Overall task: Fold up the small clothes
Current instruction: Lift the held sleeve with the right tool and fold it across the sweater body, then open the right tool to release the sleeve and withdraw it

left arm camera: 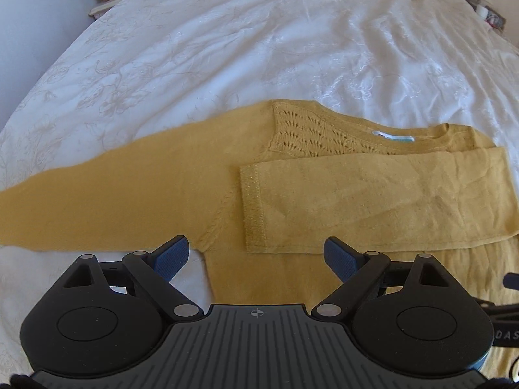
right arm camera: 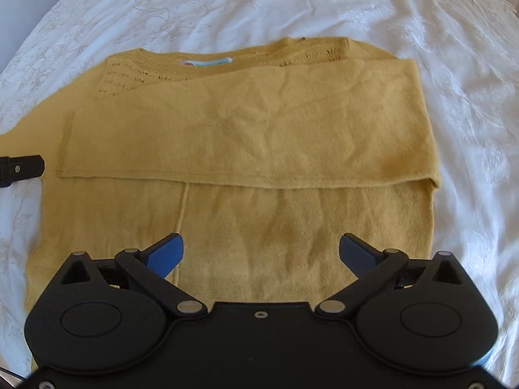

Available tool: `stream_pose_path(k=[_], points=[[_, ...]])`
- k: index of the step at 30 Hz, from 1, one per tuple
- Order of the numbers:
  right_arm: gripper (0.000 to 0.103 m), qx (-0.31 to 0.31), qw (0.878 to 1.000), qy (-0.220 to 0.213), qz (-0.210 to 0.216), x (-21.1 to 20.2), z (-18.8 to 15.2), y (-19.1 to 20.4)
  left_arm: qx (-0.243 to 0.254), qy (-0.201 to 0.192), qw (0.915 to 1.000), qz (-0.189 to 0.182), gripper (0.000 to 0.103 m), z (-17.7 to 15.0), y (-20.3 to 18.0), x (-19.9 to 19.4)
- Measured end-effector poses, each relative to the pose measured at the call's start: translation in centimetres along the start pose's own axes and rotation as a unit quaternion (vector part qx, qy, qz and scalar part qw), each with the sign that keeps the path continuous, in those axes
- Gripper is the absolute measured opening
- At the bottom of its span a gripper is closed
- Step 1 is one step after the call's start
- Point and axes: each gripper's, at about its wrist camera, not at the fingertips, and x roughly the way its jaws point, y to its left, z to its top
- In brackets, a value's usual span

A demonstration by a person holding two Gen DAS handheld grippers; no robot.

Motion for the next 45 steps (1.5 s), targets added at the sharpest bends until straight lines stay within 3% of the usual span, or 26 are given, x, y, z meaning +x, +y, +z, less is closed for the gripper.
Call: stream_pose_path(k=[6,9,14,17,20,26,30,34,37,41,43,45], points=[[0.102,0.018,0.999,0.026,-0.009,2.1,-2.1,-2.1,-0.001,0.053,0.9985,0.011,0.091,0.1,-1.4,4.6],[0.103,0.033,0.999,0.018,0.002,2.7,-2.5,-2.7,-0.017,0.092,0.9956,0.002,0.093,-0.7,-1.1,6.8],[0.103,0.054,0.998,-0.004,0.015,2.9,-2.9,-3.3,-0.017,0.072,0.9973,0.009,0.103,-2.0,-0.6,6.9],[0.103,0.054,0.998,-0.015,0.024,2.9,-3.3,-3.7,-0.020,0.059,0.9980,0.010,0.103,-2.7,-0.3,6.8],[0.103,0.009,1.000,0.003,0.030,2.7,-3.3,-3.7,-0.022,0.037,0.9990,0.015,0.103,-3.6,-0.6,6.6],[0.102,-0.025,0.998,0.024,0.055,1.0,-2.1,-4.2,-0.030,0.003,0.9991,0.028,0.103,-5.3,-0.9,5.8],[0.102,-0.010,0.998,-0.034,0.053,-2.0,-0.1,-7.2,-0.035,0.007,0.9988,0.034,0.103,-5.5,-1.5,5.6],[0.102,0.045,0.995,-0.082,0.036,-2.9,3.0,-11.9,-0.039,0.014,0.9984,0.038,0.103,-4.4,-2.3,5.7],[0.102,0.073,0.992,-0.097,0.031,-1.8,5.4,-14.5,-0.040,0.016,0.9983,0.039,0.103,-4.2,-2.4,5.7],[0.102,0.083,0.993,-0.077,0.018,1.0,8.0,-16.3,-0.040,0.020,0.9983,0.039,0.103,-3.9,-2.2,6.0],[0.095,0.089,0.994,-0.063,0.025,2.3,8.3,-16.7,-0.040,0.022,0.9982,0.038,0.103,-3.7,-2.1,6.1],[0.068,0.097,0.993,-0.048,0.041,3.6,8.3,-16.9,-0.041,0.022,0.9982,0.039,0.103,-3.6,-2.1,6.2]])
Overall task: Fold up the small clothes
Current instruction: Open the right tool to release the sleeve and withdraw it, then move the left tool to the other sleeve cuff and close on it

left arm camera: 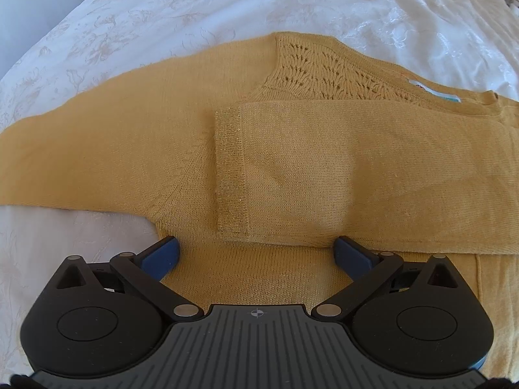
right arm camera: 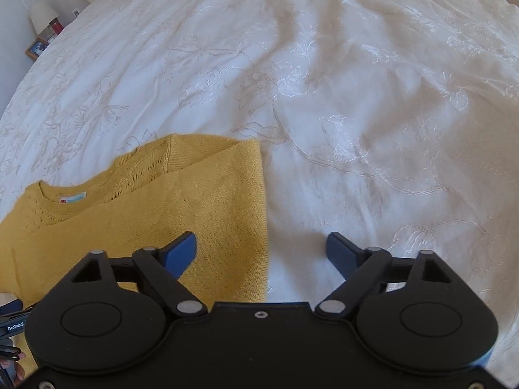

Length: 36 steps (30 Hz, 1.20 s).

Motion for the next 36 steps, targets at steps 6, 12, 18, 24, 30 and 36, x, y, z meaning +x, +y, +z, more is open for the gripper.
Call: stream_pose_path(k=[6,12,18,24,30,36], points=[[0.032,0.015,1.000,-0.001,-0.028,1.1,-0.8,-0.5,-0.005,0.002,1.0000,0.003,0.103,0.1,-0.1,0.1],[0.043,0.036,0.999,-0.001,-0.008,0.1,-0.4,-2.0,-0.016,0.020,0.9997,0.005,0.103,0.6,0.2,-0.1],[0.075,0.017,0.999,-0.039,-0.006,-4.9,-1.7,-1.9,-0.026,0.043,0.9987,-0.005,0.100,0.5,0.7,-1.5],[0.083,-0.022,1.000,-0.017,0.008,-7.8,-5.3,-0.2,0.012,0.031,0.9994,-0.009,0.100,-3.0,0.4,-5.8],[0.086,-0.076,0.996,0.033,0.029,-8.6,-11.3,2.2,0.033,0.039,0.9987,-0.001,0.100,-8.0,0.9,-9.5],[0.086,-0.123,0.988,0.090,0.030,-7.6,-16.5,3.0,0.008,0.063,0.9979,0.007,0.100,-13.0,1.9,-11.4]])
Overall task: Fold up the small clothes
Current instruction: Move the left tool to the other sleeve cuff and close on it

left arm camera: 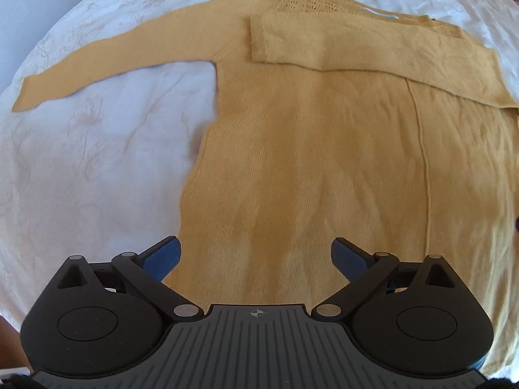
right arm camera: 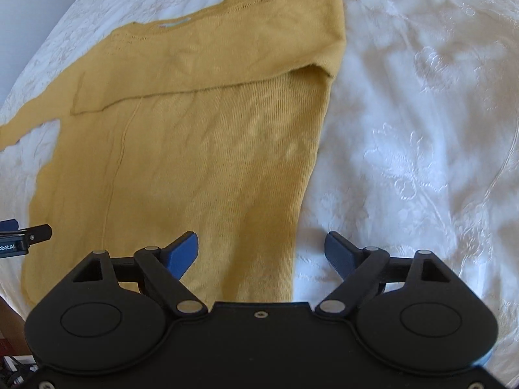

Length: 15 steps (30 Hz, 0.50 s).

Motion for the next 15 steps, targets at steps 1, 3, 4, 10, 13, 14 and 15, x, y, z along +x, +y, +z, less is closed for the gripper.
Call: stream_pose_path(k=[1,3,4,10,13,14,15], points=[[0.086,-0.009,1.000,0.012,-0.013,0.4,-0.5,0.1,-0.007,0.004,1.0000,0.001,0.100,-0.7,0.4,-0.2],[0.086,-0.025,0.999,0.027,-0.040,1.0,-1.5,-0.1,-0.022,0.006,0.9997,0.004,0.100,-1.9,0.9,-0.5],[0.086,-0.028,0.998,0.029,-0.047,1.0,-1.8,-0.2,-0.029,0.006,0.9995,0.005,0.100,-2.3,1.2,-0.7],[0.086,-0.038,0.998,0.016,-0.046,-0.7,-2.0,0.8,-0.081,-0.020,0.9962,0.022,0.100,-3.0,4.0,-2.3],[0.088,-0.047,0.998,-0.008,-0.030,-2.2,-1.8,2.0,-0.104,-0.037,0.9936,0.024,0.100,-2.0,6.6,-2.6],[0.092,-0.048,0.998,-0.016,-0.025,-2.8,-1.8,2.5,-0.110,-0.041,0.9929,0.023,0.100,-1.5,7.6,-2.5],[0.093,-0.048,0.998,-0.025,-0.019,-3.3,-1.7,3.2,-0.116,-0.045,0.9919,0.026,0.100,-0.9,8.7,-2.3]])
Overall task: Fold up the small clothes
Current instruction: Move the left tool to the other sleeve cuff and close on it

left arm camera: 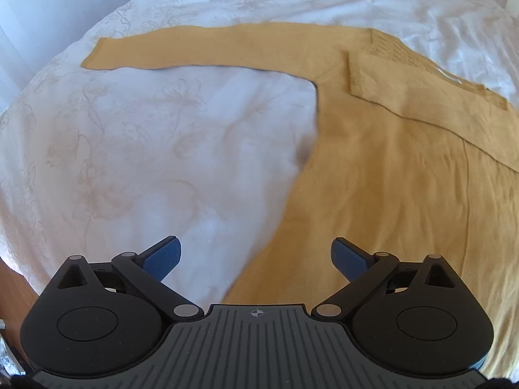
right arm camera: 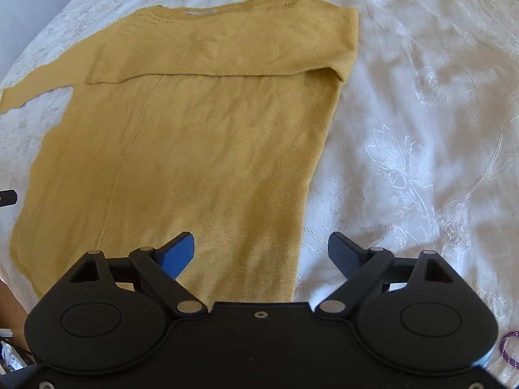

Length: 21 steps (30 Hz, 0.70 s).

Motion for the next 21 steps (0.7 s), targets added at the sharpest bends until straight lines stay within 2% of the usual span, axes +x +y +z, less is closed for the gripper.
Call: stream_pose_path(k=[7,15,21], points=[[0.094,0.031,0.998,-0.044,0.041,-2.2,1.9,3.5,-0.009,-0.026,0.9996,0.012,0.100,6.2,7.2,2.7],[0.094,0.069,0.995,-0.058,0.045,-2.2,4.8,8.1,0.008,-0.059,0.9973,0.041,0.100,14.1,15.2,5.8],[0.094,0.074,0.994,-0.062,0.042,-1.6,7.0,11.6,0.000,-0.079,0.9956,0.051,0.100,19.7,20.4,8.2]])
